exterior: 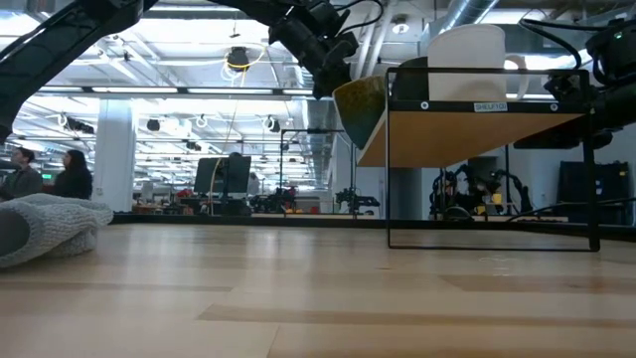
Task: Stack small to large cups/mugs on shelf
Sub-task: Put the brown mug on the shelf
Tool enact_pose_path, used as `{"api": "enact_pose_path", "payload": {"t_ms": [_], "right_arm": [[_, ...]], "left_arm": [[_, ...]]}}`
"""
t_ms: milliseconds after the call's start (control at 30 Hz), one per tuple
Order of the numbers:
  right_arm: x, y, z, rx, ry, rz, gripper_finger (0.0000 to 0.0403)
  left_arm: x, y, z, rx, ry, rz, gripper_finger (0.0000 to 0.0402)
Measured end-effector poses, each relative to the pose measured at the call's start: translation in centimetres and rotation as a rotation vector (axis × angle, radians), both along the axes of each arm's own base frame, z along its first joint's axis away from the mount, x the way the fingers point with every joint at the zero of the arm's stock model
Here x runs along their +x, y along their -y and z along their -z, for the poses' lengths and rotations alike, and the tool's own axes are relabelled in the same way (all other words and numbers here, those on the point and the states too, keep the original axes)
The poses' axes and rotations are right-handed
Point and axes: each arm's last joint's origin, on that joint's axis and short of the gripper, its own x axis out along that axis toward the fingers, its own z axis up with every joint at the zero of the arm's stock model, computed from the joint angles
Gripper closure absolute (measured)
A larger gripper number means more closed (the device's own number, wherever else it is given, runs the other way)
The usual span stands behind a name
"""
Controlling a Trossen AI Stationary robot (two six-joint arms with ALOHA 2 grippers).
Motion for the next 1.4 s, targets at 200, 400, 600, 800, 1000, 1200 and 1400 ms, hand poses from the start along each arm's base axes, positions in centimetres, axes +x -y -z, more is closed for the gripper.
{"api": "enact_pose_path", "payload": {"t_ms": [200, 400, 600, 800, 1000, 1200, 1400], "right_arm": [[0.00, 0.00, 0.00, 0.000, 0.000, 0.000, 0.0376], [0.00, 0.00, 0.00, 0.000, 0.000, 0.000, 0.0376], [0.00, 0.00, 0.00, 0.000, 0.000, 0.000, 0.0376], [0.00, 0.00, 0.00, 0.000, 0.000, 0.001, 0.0376], [0.00, 0.00, 0.00, 0.000, 0.001, 0.001, 0.0376], [0.00, 0.00, 0.00, 0.000, 0.001, 0.001, 0.0376], [0.00, 0.00, 0.00, 0.000, 0.001, 0.001, 0.0376]], "left_arm": [[-0.01, 0.03, 0.00, -0.002, -0.002, 0.002, 0.0380], [-0.01, 0.08, 0.02, -0.004, -0.003, 0.004, 0.0380], [-0.01, 0.08, 0.02, -0.004, -0.004, 0.004, 0.0380], [-0.01, 0.08, 0.02, -0.004, -0.004, 0.004, 0.0363], [0.01, 0.13, -0.01, -0.007, 0.001, 0.015, 0.0344], [0.01, 0.13, -0.02, 0.003, 0.001, 0.026, 0.0350], [0.09, 0.08, -0.12, 0.014, 0.012, 0.028, 0.0349]]}}
